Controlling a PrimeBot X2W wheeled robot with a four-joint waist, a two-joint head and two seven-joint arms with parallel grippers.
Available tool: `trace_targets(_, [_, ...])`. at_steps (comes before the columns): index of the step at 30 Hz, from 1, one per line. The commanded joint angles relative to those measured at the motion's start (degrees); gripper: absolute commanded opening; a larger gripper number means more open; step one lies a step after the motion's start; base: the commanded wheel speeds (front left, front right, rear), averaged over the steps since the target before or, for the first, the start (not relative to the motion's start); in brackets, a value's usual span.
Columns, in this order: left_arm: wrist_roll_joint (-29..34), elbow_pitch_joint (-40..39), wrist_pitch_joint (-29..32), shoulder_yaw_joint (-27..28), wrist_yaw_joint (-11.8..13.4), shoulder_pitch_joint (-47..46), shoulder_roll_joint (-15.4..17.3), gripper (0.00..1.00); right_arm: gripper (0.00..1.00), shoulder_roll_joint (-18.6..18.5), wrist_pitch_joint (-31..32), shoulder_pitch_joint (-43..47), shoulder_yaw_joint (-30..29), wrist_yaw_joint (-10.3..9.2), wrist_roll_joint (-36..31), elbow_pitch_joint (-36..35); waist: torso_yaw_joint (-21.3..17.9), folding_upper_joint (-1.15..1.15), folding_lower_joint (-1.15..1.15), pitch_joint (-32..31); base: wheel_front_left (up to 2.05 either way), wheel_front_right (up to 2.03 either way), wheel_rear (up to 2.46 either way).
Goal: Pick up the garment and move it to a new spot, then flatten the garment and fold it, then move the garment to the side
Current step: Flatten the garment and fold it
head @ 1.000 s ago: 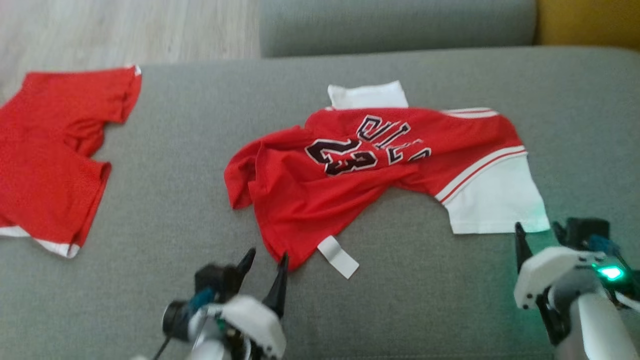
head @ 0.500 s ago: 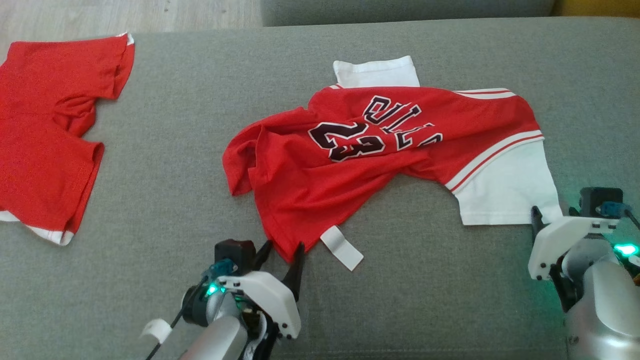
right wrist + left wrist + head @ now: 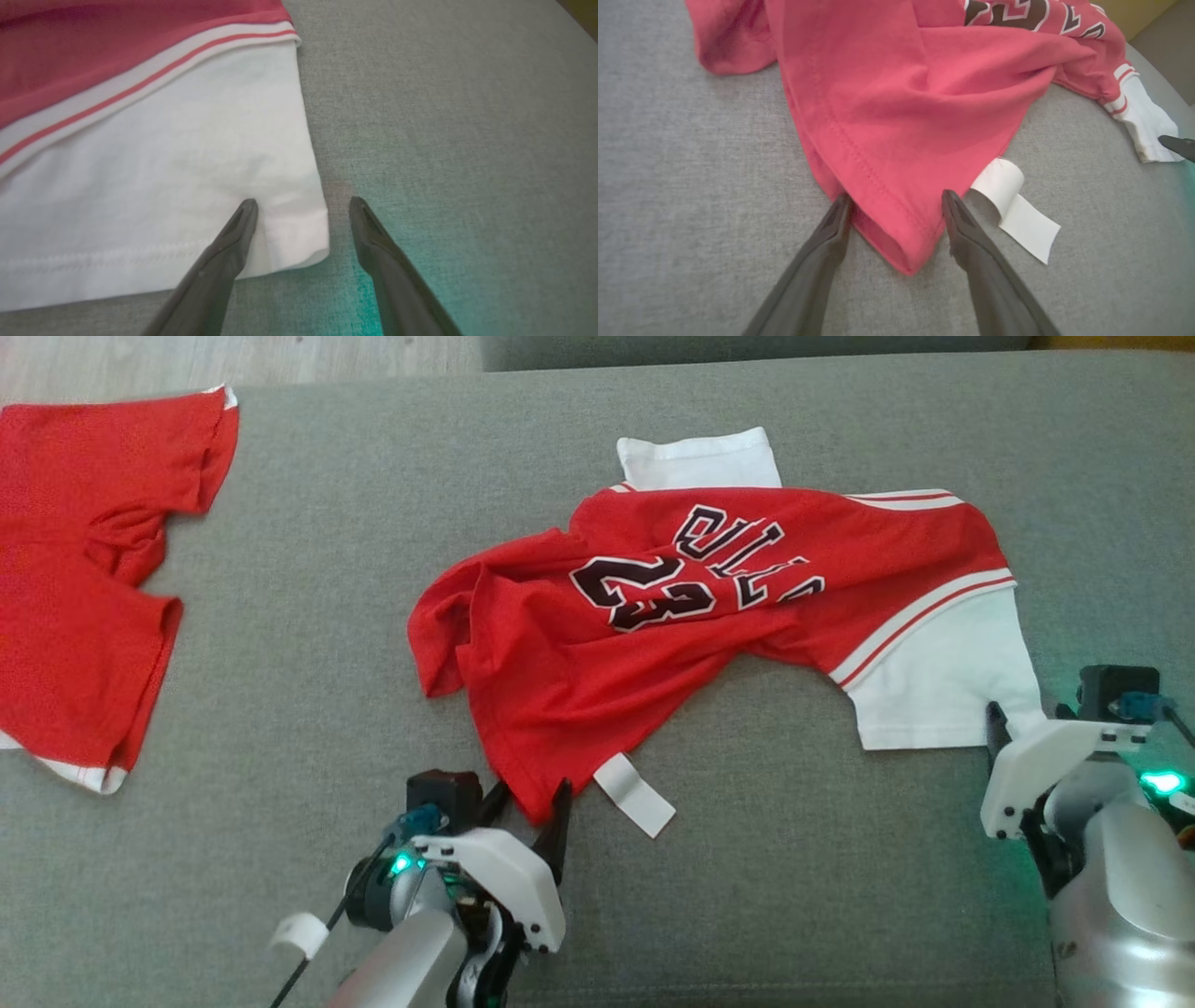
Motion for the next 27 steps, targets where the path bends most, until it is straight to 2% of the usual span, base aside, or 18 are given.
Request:
trace_targets(1, [-0.6,0.3,0.3,0.8,0.7,-1.8,0.2,1.0,1.0,-0.3,-0.1,-1.6,1.7,-0.05,0.1,-0.3,-0.1,0.0,0.0,0.2,0.0,0.0,0.0])
trace_targets(5, [-1.5,2.2,0.5,0.0,0.6,-2.3,0.2,1.0,1.0,-0.2,0.0,-2.2,2.8,-0.05,0.4,0.7,-0.4,0.0,0.0,0.5,0.0,0.0,0.0])
trace_targets(6, [-1.7,2.7,0.6,-0.3,0.5,-2.5,0.2,0.91,1.0,-0.2,0.1,-2.3,3.2,-0.05,0.8,1.1,-0.4,0.0,0.0,0.5,0.0,0.0,0.0])
trace_targets(7, [-1.6,3.3,0.7,-0.7,0.4,-2.7,0.2,0.33,0.71,-0.1,0.0,-2.4,3.4,-0.05,1.3,1.3,-0.4,0.0,0.0,0.5,0.0,0.0,0.0])
trace_targets(8, [-1.5,4.0,1.1,-1.3,0.2,-2.9,0.2,0.0,0.1,-0.1,-0.2,-2.6,3.5,-0.05,2.0,1.6,-0.4,0.0,0.0,0.4,0.0,0.0,0.0])
trace_targets(9, [-1.8,4.4,1.4,-1.7,-0.3,-2.9,0.2,0.0,0.0,0.1,-0.3,-2.8,3.7,-0.05,3.0,1.8,-0.5,0.0,0.0,0.2,0.0,0.0,0.0])
trace_targets(14, [-5.2,3.9,1.4,-1.0,-1.9,-1.7,0.2,0.0,0.0,0.8,-2.3,-3.9,3.9,-0.05,11.8,0.1,-0.7,0.0,0.0,-1.1,0.0,0.0,0.0])
trace_targets(18, [-10.3,-2.5,1.4,2.7,-4.6,0.5,1.5,0.0,0.0,1.2,-2.9,-3.0,4.8,-0.05,21.1,-6.9,-0.7,0.0,0.0,-3.0,0.0,0.0,0.0])
trace_targets(19, [-11.5,-5.5,1.7,3.5,-5.5,1.2,2.3,0.0,0.0,1.2,-2.8,-2.4,5.0,-0.05,23.5,-9.7,-0.7,0.0,0.0,-3.5,0.0,0.0,0.0])
trace_targets(20, [-13.9,-13.0,2.6,5.3,-6.8,3.0,4.7,0.0,0.0,1.3,-1.9,-1.0,4.5,-0.05,28.7,-16.1,-0.8,0.0,0.0,-4.8,0.0,0.0,0.0])
trace_targets(21, [-15.3,-17.7,3.5,6.3,-7.3,4.0,6.1,0.0,0.0,1.3,-1.1,-0.2,4.2,-0.05,31.0,-19.8,-0.8,0.0,0.0,-5.3,0.0,0.0,0.0])
trace_targets(23, [-18.7,-28.3,5.7,8.4,-7.9,6.3,8.6,0.0,0.0,1.3,0.9,1.3,3.1,-0.05,35.0,-27.7,-1.0,0.0,0.0,-6.5,0.0,0.0,0.0])
trace_targets(24, [-18.7,-28.3,5.7,8.4,-7.9,6.3,8.6,0.0,0.0,1.3,0.9,1.3,3.1,-0.05,35.0,-27.7,-1.0,0.0,0.0,-6.5,0.0,0.0,0.0])
trace_targets(27, [-24.2,-45.7,9.9,11.5,-7.6,8.9,12.2,0.0,0.0,1.4,5.0,3.2,0.6,-0.05,40.0,-39.9,-1.3,0.0,0.0,-8.0,0.0,0.0,0.0])
